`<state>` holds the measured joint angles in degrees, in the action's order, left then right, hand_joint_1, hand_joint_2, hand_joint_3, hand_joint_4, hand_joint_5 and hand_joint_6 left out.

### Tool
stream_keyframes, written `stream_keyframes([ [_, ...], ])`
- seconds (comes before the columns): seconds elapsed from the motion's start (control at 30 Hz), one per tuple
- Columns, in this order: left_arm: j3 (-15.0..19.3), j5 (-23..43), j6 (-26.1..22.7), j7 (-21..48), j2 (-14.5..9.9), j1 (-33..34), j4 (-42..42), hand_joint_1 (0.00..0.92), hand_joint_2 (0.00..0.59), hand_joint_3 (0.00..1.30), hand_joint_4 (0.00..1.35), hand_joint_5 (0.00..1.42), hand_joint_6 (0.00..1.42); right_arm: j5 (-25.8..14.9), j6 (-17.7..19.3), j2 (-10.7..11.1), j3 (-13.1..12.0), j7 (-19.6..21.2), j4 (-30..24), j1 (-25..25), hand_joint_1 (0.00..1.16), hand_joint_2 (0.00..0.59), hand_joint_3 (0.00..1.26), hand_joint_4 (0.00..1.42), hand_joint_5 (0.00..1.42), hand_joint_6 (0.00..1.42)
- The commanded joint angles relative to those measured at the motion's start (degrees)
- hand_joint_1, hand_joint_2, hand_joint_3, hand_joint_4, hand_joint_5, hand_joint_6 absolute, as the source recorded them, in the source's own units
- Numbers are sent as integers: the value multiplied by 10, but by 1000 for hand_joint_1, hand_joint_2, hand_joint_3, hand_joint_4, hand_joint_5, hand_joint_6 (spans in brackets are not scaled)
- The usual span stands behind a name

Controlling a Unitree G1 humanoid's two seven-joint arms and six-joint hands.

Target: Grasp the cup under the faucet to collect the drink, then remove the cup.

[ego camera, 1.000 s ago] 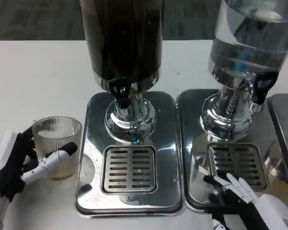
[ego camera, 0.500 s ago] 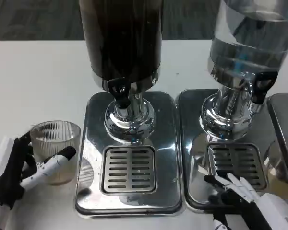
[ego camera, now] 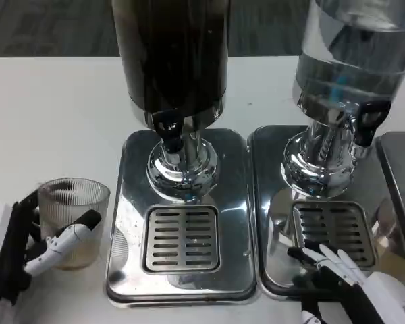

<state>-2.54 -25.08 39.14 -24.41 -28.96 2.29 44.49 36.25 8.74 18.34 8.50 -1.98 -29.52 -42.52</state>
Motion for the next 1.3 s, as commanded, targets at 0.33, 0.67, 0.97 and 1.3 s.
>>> stream_keyframes([
  [0.33, 38, 18, 29, -21, 10, -27, -61, 168, 157, 475, 525, 812, 947, -7, 3, 6, -6, -5, -3, 2, 515, 586, 169, 66, 15, 213],
  [0.67, 50, 24, 47, -7, 19, -58, -135, 155, 155, 476, 530, 814, 952, -10, 5, 6, -4, -4, 0, 8, 520, 586, 169, 66, 15, 211],
  [0.97, 39, 23, 50, 24, 38, -65, -172, 149, 155, 476, 532, 815, 967, -9, 5, 1, -2, 0, -5, 3, 523, 586, 169, 66, 15, 211],
  [1.3, 22, 17, 53, 44, 52, -56, -165, 148, 155, 476, 532, 824, 970, -10, 4, -3, 0, 1, -4, 2, 524, 586, 169, 66, 15, 211],
])
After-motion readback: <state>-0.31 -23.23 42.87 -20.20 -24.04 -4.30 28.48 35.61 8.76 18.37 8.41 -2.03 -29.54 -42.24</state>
